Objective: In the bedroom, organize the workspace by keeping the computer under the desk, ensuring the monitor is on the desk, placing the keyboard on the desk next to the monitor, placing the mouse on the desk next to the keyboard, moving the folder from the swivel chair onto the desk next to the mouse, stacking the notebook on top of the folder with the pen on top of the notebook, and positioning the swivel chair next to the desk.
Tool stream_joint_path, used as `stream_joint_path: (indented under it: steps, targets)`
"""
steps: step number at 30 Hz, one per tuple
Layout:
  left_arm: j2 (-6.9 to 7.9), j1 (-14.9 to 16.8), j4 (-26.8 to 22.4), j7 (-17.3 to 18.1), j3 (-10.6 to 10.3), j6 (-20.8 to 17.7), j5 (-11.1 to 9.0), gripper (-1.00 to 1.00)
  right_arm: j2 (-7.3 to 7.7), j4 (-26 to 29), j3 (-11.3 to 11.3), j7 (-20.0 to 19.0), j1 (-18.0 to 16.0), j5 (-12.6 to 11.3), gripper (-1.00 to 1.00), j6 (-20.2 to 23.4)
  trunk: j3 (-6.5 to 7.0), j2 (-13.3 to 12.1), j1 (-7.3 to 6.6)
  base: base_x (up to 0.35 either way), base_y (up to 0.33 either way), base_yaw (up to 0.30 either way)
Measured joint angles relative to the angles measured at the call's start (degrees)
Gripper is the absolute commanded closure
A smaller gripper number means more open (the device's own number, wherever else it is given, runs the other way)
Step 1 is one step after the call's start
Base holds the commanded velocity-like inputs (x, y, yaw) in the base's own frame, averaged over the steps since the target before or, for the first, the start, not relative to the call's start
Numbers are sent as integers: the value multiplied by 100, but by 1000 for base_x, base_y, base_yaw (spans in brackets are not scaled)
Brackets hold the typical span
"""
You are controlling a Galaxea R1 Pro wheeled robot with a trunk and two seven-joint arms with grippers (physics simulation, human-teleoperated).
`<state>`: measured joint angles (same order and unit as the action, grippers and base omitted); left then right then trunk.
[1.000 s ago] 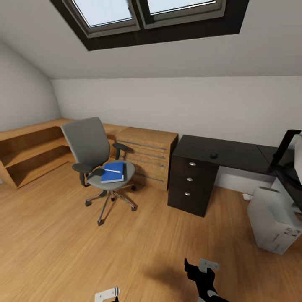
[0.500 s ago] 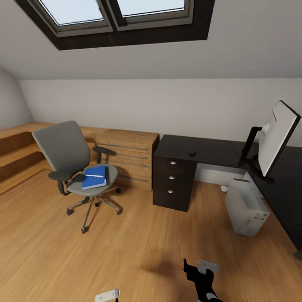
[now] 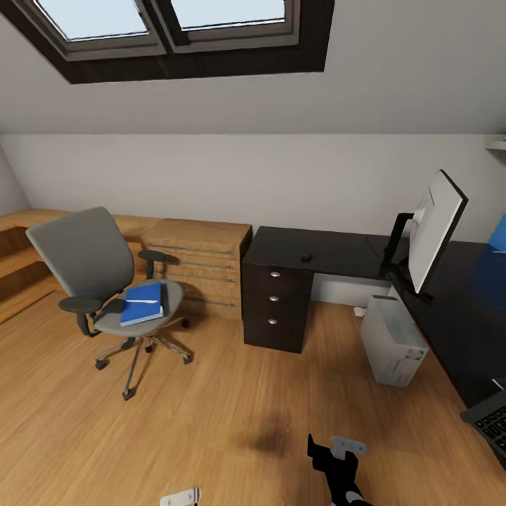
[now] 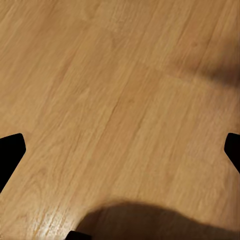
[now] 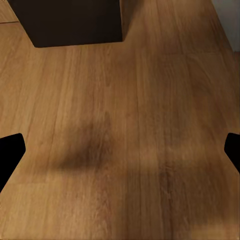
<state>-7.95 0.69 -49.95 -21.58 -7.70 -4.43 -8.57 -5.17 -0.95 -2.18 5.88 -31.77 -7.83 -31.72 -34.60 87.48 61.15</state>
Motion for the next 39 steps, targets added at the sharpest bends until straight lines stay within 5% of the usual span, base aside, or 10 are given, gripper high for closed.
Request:
stream_joint_path:
  steps: [27, 39]
  targets:
    - [-18, -1, 436, 14, 4, -1, 13, -100, 37, 0, -1, -10, 24, -8, -100, 20, 481, -1083, -593, 0, 0, -1]
    - [-18, -1, 443, 22, -4, -1, 13, -100, 39, 8, -6, -3, 27, -17, -100, -26, 481, -1085, -594, 0, 0, -6]
